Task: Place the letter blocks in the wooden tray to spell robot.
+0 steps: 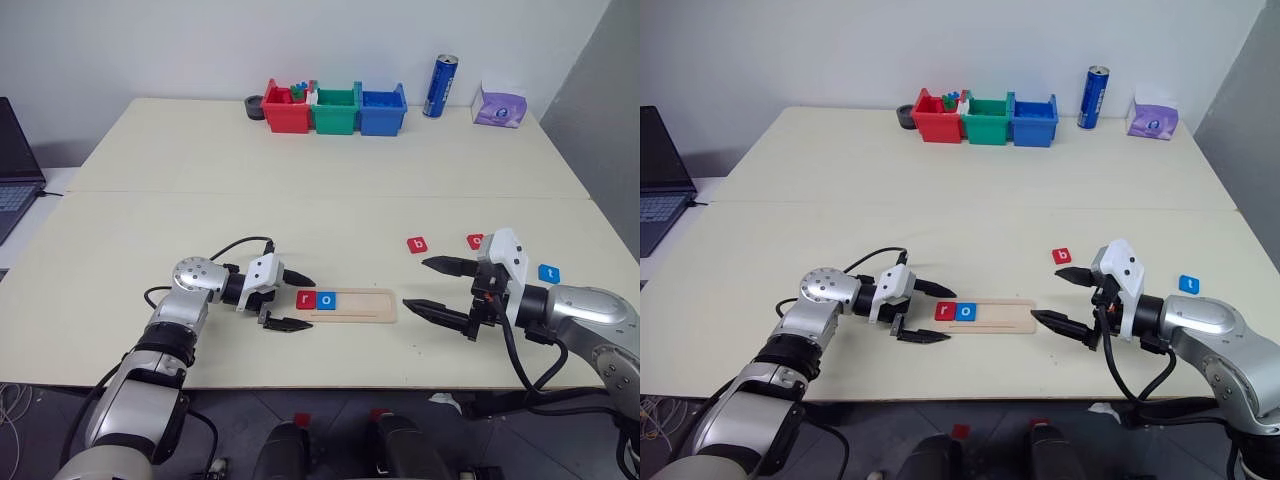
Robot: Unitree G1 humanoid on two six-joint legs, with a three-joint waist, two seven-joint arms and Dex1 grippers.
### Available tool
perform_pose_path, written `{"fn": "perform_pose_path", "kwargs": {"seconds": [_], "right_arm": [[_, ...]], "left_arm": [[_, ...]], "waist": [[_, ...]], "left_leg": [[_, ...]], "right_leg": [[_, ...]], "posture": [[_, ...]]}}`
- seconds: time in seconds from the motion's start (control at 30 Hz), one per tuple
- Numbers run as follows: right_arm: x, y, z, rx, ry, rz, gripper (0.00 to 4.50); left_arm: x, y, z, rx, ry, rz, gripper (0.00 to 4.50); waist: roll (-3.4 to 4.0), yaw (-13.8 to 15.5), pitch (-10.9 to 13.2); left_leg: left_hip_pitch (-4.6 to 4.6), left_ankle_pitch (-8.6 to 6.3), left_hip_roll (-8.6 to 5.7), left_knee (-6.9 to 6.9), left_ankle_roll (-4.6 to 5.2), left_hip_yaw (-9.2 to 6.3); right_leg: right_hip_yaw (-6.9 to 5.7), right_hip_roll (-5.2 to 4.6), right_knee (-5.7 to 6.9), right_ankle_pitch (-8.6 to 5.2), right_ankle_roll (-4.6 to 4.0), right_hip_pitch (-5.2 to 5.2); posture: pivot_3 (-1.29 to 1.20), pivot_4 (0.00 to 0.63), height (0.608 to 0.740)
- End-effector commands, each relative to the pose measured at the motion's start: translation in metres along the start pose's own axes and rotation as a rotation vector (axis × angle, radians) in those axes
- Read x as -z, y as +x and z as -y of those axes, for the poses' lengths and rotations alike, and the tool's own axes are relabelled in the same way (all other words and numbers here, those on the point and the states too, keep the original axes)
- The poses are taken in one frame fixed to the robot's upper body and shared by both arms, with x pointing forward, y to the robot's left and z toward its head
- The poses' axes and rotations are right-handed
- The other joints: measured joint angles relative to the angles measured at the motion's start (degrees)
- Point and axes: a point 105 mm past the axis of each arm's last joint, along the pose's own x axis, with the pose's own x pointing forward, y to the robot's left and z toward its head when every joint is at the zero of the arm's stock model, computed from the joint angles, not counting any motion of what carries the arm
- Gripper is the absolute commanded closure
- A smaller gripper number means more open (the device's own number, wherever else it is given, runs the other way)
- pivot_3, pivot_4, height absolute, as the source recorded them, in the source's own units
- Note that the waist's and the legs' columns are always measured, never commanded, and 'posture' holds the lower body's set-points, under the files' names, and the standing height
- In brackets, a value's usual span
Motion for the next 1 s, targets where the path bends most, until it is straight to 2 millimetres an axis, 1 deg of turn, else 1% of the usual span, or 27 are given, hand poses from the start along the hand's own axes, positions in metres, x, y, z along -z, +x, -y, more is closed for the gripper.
{"fn": "perform_pose_path", "kwargs": {"seconds": [0.03, 0.17, 0.27, 0.3, 0.37, 0.4, 0.47, 0.6, 0.7, 0.8, 0.87, 1.0], "right_arm": [[-0.011, -0.003, 0.000, 0.005, -0.015, 0.042, 0.00], [-0.011, -0.004, 0.003, 0.031, 0.003, 0.053, 0.00], [-0.004, -0.001, 0.012, 0.100, 0.004, 0.033, 0.00], [0.000, 0.001, 0.018, 0.148, -0.012, 0.013, 0.00], [0.011, 0.006, 0.040, 0.304, -0.017, -0.037, 0.00], [0.018, 0.008, 0.054, 0.404, -0.007, -0.060, 0.00], [0.027, 0.016, 0.069, 0.520, 0.032, -0.078, 0.00], [0.031, 0.029, 0.085, 0.656, 0.079, -0.080, 0.00], [0.034, 0.036, 0.096, 0.743, 0.122, -0.080, 0.00], [0.036, 0.043, 0.104, 0.803, 0.202, -0.064, 0.00], [0.036, 0.051, 0.105, 0.808, 0.235, -0.056, 0.00], [0.034, 0.067, 0.103, 0.788, 0.234, -0.064, 0.00]], "left_arm": [[-0.015, -0.026, -0.006, -0.017, 0.028, -0.027, 0.03], [-0.030, -0.047, -0.010, -0.044, 0.030, -0.044, 0.03], [-0.045, -0.051, -0.013, -0.089, 0.031, -0.005, 0.03], [-0.051, -0.050, -0.015, -0.111, 0.030, 0.022, 0.03], [-0.067, -0.044, -0.019, -0.174, 0.033, 0.105, 0.03], [-0.076, -0.037, -0.022, -0.220, 0.036, 0.152, 0.03], [-0.085, -0.025, -0.023, -0.290, 0.035, 0.212, 0.03], [-0.086, -0.008, -0.006, -0.291, -0.009, 0.247, 0.03], [-0.088, -0.002, 0.001, -0.317, -0.028, 0.267, 0.03], [-0.087, -0.001, 0.004, -0.337, -0.040, 0.269, 0.03], [-0.086, -0.002, 0.004, -0.345, -0.046, 0.265, 0.03], [-0.084, -0.007, 0.002, -0.365, -0.044, 0.254, 0.03]], "waist": [[0.00, 0.0, 0.0], [0.00, 0.0, 0.0], [0.00, 0.1, 0.0], [0.00, 0.2, 0.0], [0.00, 0.2, 0.0], [0.00, 0.2, 0.0], [0.00, 0.2, 0.0], [0.02, -0.2, 0.0], [0.04, -0.2, 0.0], [0.04, 0.0, 0.0], [0.05, 0.1, 0.0], [0.05, 0.0, 0.0]], "left_leg": [[0.00, 0.00, 0.02, 0.00, 0.00, -0.01], [-0.01, 0.00, 0.03, 0.00, 0.00, -0.03], [-0.01, 0.00, 0.03, 0.00, 0.00, -0.04], [-0.01, 0.00, 0.01, 0.00, 0.00, -0.04], [-0.01, 0.00, 0.01, 0.02, 0.00, -0.03], [0.00, 0.00, 0.02, 0.03, 0.00, -0.04], [0.01, 0.00, 0.02, 0.04, -0.01, -0.05], [-0.06, 0.01, 0.06, -0.01, -0.02, -0.07], [-0.06, 0.02, 0.10, -0.05, -0.03, -0.09], [-0.06, 0.02, 0.07, -0.03, -0.03, -0.10], [-0.04, 0.02, 0.04, -0.02, -0.03, -0.07], [-0.06, 0.02, 0.03, -0.02, -0.03, -0.06]], "right_leg": [[0.00, 0.01, 0.00, 0.00, -0.01, 0.00], [-0.03, 0.03, 0.01, -0.02, -0.03, -0.01], [-0.02, 0.01, 0.00, -0.02, -0.02, 0.00], [-0.03, -0.01, 0.00, -0.03, -0.02, 0.01], [-0.03, -0.03, 0.00, -0.03, -0.01, 0.02], [-0.01, -0.04, 0.00, -0.03, -0.01, 0.02], [0.02, -0.05, 0.03, -0.02, -0.02, 0.01], [0.18, -0.04, 0.12, -0.01, -0.05, -0.19], [0.20, -0.02, 0.13, -0.01, -0.07, -0.24], [0.16, -0.04, 0.13, -0.01, -0.08, -0.20], [0.16, -0.05, 0.12, -0.01, -0.08, -0.19], [0.16, -0.08, 0.09, -0.01, -0.08, -0.19]], "posture": [[0.00, 0.150, 0.740], [0.00, 0.150, 0.740], [0.00, 0.150, 0.740], [0.00, 0.150, 0.740], [0.00, 0.150, 0.740], [0.00, 0.150, 0.740], [0.00, 0.150, 0.740], [0.00, 0.150, 0.740], [0.00, 0.150, 0.740], [0.00, 0.150, 0.740], [0.00, 0.150, 0.740], [0.00, 0.150, 0.740]]}}
